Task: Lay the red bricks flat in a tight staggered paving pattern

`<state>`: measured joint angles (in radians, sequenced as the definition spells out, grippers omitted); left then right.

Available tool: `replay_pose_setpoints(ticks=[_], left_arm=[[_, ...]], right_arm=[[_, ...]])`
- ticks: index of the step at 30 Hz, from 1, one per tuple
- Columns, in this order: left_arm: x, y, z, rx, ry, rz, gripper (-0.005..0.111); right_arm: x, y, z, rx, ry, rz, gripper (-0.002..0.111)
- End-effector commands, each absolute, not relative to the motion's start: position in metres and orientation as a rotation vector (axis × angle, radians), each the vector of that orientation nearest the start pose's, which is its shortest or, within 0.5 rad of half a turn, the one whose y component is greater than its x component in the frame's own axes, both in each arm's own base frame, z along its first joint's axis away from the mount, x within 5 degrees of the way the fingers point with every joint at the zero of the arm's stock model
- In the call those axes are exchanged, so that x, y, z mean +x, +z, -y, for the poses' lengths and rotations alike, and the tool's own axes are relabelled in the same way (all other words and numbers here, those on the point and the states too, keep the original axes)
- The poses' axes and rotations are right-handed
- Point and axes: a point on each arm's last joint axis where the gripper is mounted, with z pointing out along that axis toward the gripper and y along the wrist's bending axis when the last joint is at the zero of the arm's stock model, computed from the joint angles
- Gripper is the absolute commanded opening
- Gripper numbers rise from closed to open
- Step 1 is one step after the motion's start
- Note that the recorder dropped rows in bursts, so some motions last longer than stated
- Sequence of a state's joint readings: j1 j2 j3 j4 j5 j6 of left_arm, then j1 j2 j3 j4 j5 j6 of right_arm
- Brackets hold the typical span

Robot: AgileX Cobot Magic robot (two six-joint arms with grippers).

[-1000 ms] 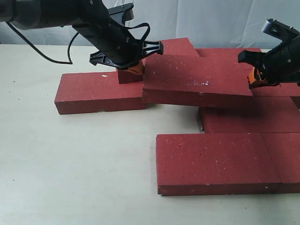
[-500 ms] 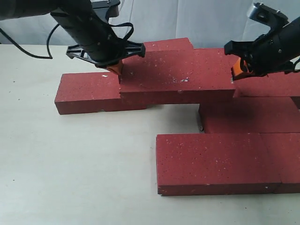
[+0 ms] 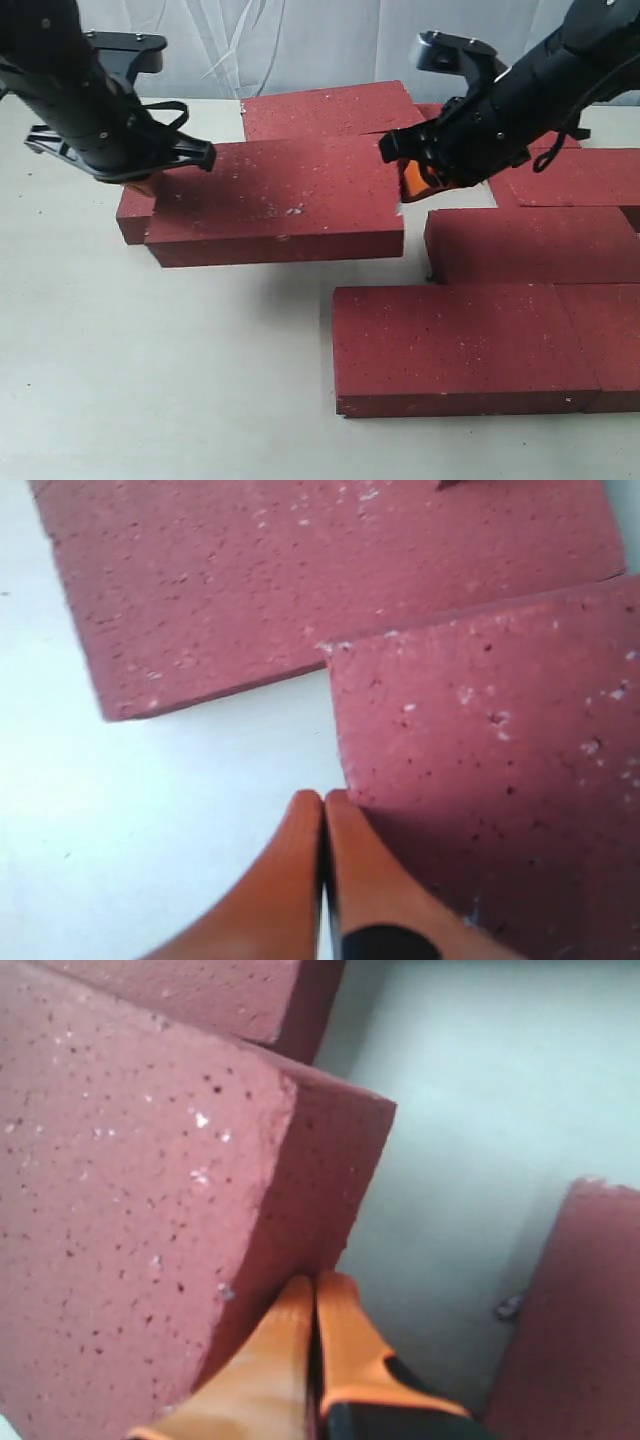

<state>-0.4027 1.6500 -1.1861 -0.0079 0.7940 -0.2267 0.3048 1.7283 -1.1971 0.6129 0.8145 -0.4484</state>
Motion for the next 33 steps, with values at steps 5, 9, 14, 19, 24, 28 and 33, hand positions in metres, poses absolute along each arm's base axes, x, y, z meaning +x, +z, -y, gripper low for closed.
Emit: replay_pose_setpoints(ticks=[5,9,14,19,24,28,33], left_arm=[[0.286,0.228,0.098,0.113,-0.206,-2.760,0.000],[0.279,0.211,0.083,0.089,-0.157,-2.789,0.000],[0.276,0.198,0.071,0.040,-0.141,-2.775,0.000],[0.279,0.194,0.059,0.017,-0.112,-2.734,0.000],[0.280,0.191,0.050,0.006,-0.086,-2.704,0.000],[0.280,0.185,0.045,-0.011,-0.075,-2.715,0.000],[0.281,0.167,0.044,-0.015,-0.063,-2.776,0.000]], right_arm=[[0.292,0.235,-0.210,-0.683,0.835,-2.638,-0.001],[0.286,0.222,-0.229,-0.732,0.820,-2.645,-0.001],[0.286,0.192,-0.245,-0.752,0.796,-2.696,-0.001],[0.287,0.168,-0.255,-0.800,0.763,-2.710,-0.001],[0.287,0.160,-0.258,-0.807,0.748,-2.717,-0.001],[0.287,0.158,-0.256,-0.838,0.720,-2.715,-0.001],[0.288,0.157,-0.253,-0.910,0.650,-2.699,-0.001]])
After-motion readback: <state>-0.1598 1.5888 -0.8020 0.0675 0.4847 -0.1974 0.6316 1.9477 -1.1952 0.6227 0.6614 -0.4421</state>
